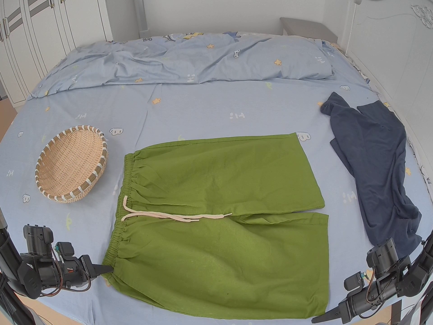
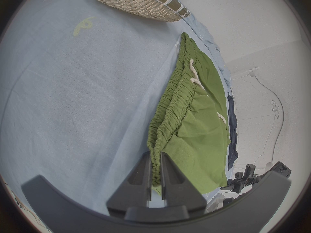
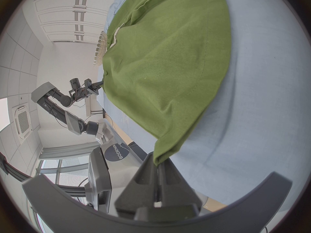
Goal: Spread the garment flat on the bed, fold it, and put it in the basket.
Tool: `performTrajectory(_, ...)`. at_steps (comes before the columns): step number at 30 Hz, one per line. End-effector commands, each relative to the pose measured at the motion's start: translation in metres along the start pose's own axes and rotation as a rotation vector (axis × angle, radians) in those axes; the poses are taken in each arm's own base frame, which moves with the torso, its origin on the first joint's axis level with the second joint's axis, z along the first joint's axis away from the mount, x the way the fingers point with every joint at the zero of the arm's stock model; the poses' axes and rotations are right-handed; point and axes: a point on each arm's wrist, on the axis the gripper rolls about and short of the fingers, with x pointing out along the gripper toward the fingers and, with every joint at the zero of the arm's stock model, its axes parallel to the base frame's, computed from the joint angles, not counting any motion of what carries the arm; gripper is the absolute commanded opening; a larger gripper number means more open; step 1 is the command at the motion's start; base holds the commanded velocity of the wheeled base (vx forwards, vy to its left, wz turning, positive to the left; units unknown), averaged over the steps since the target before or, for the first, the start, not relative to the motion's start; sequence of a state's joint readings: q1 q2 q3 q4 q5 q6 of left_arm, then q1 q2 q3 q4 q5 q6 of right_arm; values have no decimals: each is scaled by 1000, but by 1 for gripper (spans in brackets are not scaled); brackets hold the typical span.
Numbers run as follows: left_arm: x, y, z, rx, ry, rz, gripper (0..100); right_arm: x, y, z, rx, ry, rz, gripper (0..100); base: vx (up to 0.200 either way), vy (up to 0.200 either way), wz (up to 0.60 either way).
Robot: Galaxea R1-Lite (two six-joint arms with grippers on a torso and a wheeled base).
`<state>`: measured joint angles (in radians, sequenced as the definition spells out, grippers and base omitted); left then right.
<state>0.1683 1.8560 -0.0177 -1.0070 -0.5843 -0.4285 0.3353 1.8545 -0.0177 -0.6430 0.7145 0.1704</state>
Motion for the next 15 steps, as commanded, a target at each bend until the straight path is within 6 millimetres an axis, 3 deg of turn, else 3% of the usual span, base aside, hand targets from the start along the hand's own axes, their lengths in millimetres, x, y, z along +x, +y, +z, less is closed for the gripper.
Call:
performTrajectory(1, -1, 1, -5, -12, 17, 7, 0, -1, 0, -5, 14, 11, -2, 0, 0, 0, 0)
performTrajectory(8, -2, 0, -10, -25, 56, 15, 0, -21, 1, -5, 24, -100, -17, 0, 0, 0, 0)
performTrajectory(15, -4, -4, -13, -26, 78, 14, 0, -51, 7, 3, -17, -333, -53, 0, 0, 0, 0)
